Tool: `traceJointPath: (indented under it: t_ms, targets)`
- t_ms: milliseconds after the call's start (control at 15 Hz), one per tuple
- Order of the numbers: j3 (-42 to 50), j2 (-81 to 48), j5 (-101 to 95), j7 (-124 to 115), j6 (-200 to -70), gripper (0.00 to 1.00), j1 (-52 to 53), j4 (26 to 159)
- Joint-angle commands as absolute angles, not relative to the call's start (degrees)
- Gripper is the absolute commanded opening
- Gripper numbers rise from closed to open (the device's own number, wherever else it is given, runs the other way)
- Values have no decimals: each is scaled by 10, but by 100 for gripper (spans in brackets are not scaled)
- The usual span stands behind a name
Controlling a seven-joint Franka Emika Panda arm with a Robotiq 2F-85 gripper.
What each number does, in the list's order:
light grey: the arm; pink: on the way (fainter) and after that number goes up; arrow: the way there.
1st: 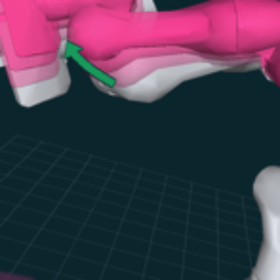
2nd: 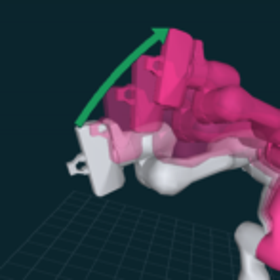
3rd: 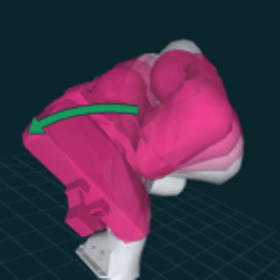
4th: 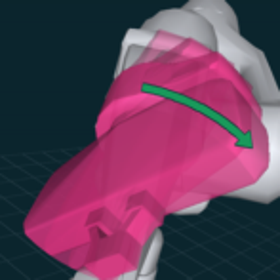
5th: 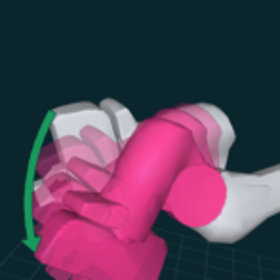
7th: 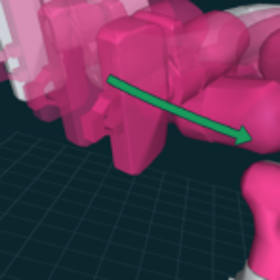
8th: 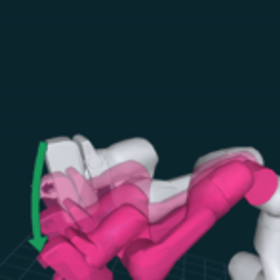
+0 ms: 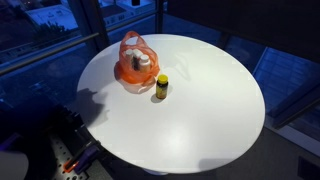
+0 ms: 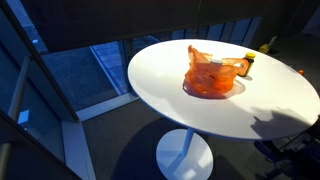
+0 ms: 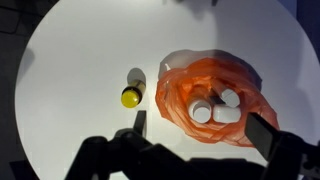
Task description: Remove the brown bottle from the plastic
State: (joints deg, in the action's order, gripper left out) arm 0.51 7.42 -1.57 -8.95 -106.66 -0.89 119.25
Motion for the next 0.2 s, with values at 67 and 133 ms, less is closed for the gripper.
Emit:
traceJointPath:
  t_ms: [67, 133]
  targets:
    - [3, 73, -16, -89, -1066, 100, -10, 1193]
    - [3, 73, -16, -89, -1066, 100, -10, 1193]
